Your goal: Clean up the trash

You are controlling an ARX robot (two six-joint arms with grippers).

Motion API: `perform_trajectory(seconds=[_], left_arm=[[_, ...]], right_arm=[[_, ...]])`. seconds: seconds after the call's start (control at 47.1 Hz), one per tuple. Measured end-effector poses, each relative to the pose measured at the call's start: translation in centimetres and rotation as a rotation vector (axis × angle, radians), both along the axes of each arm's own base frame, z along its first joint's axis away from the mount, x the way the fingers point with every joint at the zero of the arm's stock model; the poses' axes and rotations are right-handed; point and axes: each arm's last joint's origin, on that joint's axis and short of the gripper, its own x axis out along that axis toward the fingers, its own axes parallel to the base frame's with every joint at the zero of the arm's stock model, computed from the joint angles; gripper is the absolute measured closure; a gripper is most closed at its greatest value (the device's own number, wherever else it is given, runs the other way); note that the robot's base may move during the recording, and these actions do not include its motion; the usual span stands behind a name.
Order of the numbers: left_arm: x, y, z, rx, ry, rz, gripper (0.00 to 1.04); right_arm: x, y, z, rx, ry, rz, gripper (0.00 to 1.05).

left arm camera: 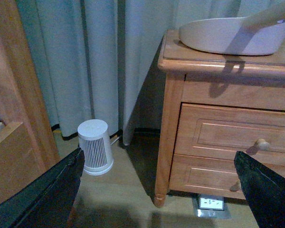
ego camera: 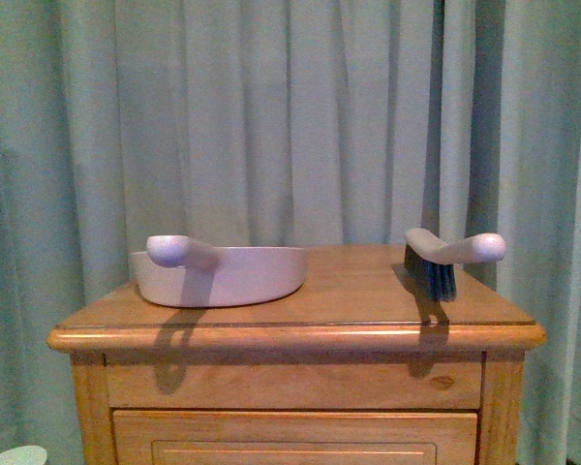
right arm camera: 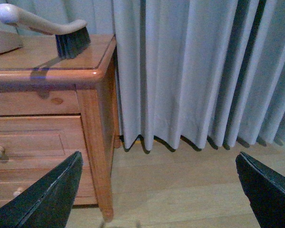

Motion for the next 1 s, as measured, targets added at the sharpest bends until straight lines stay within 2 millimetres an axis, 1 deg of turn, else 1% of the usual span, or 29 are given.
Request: perform_trajectory(seconds=[0.743,0.764,0.786,0.828,0.892,0.998], left_arm=[[0.0,0.0,0.0,0.0,-0.001,0.0,0.08],[0.0,0.0,0.0,-0.008,0.01,0.006,0.08],[0.1,0.0,0.0,-0.031,0.069,0.025,0.08],[0.7,-0.3,0.7,-0.043,0.19,0.041,0.08],[2.0,-1.0,2.5,-0.024,0.243,0.004,0.08],[6.6,-3.8,9.0,0.11,0.265,-0.092,0.08]], right_arm=[[0.0,0.0,0.0,0.0,-0.001,0.0,0.07],[0.0,0.0,0.0,0.0,-0.001,0.0,0.07],[0.0,0.0,0.0,0.0,-0.001,0.0,0.07],[0.0,0.0,0.0,0.0,-0.001,-0.001,0.07],[0.0,0.0,0.0,0.0,0.0,0.001,0.07],[0.0,0.0,0.0,0.0,-0.001,0.0,0.07]])
